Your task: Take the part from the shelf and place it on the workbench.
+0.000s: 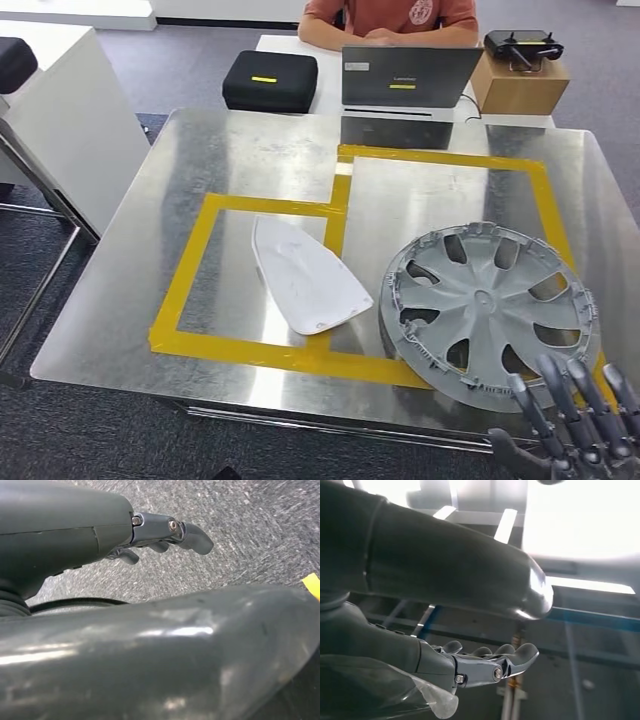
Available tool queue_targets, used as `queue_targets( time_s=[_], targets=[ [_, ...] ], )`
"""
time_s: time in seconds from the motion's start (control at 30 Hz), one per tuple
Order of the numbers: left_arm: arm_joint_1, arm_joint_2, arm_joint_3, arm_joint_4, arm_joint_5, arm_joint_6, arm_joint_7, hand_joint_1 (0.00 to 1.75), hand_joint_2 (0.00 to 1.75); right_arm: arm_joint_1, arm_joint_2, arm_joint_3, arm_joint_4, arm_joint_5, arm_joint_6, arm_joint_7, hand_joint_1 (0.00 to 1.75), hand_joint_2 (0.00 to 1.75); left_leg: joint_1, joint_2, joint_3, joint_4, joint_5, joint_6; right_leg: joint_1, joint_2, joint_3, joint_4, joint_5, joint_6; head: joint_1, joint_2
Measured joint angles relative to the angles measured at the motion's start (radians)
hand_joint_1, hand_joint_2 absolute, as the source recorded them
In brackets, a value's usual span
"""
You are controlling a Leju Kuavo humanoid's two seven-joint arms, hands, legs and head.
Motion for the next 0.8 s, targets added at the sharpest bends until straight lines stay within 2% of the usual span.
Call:
queue_targets(
  time_s=[0.1,0.17,0.4,0.8],
  targets=[
    [0.0,-0.001,0.002,0.0,-0.002,0.0,0.0,0.0,0.0,0.014,0.081,-0.051,0.005,-0.001,-0.001,0.169,0.0,0.0,0.0,0.0,0.0,0.0,0.001,-0.002,0.0,0.0,0.0,0.0,0.0,0.0,0.0,0.0],
    [0.0,-0.001,0.004,0.0,-0.005,0.001,0.0,0.0,0.0,0.021,0.115,-0.068,0.007,-0.002,-0.004,0.228,0.0,0.0,0.0,0.0,0.0,0.0,0.001,-0.002,0.0,0.0,0.001,0.0,0.0,0.0,0.0,0.0],
    [0.0,-0.002,0.009,0.0,-0.008,0.002,-0.002,0.0,0.0,0.036,0.176,-0.077,0.007,0.0,-0.007,0.249,0.0,0.0,-0.001,0.0,0.0,0.0,0.001,-0.002,-0.001,0.0,0.001,0.0,0.001,0.0,0.0,0.0],
    [0.0,-0.002,0.011,0.0,-0.007,0.001,-0.005,0.0,0.0,0.041,0.197,-0.077,0.006,0.001,-0.007,0.246,0.0,0.0,-0.001,0.0,0.0,0.0,0.001,-0.002,-0.001,0.0,0.001,0.0,0.001,0.0,0.0,0.0]
  ],
)
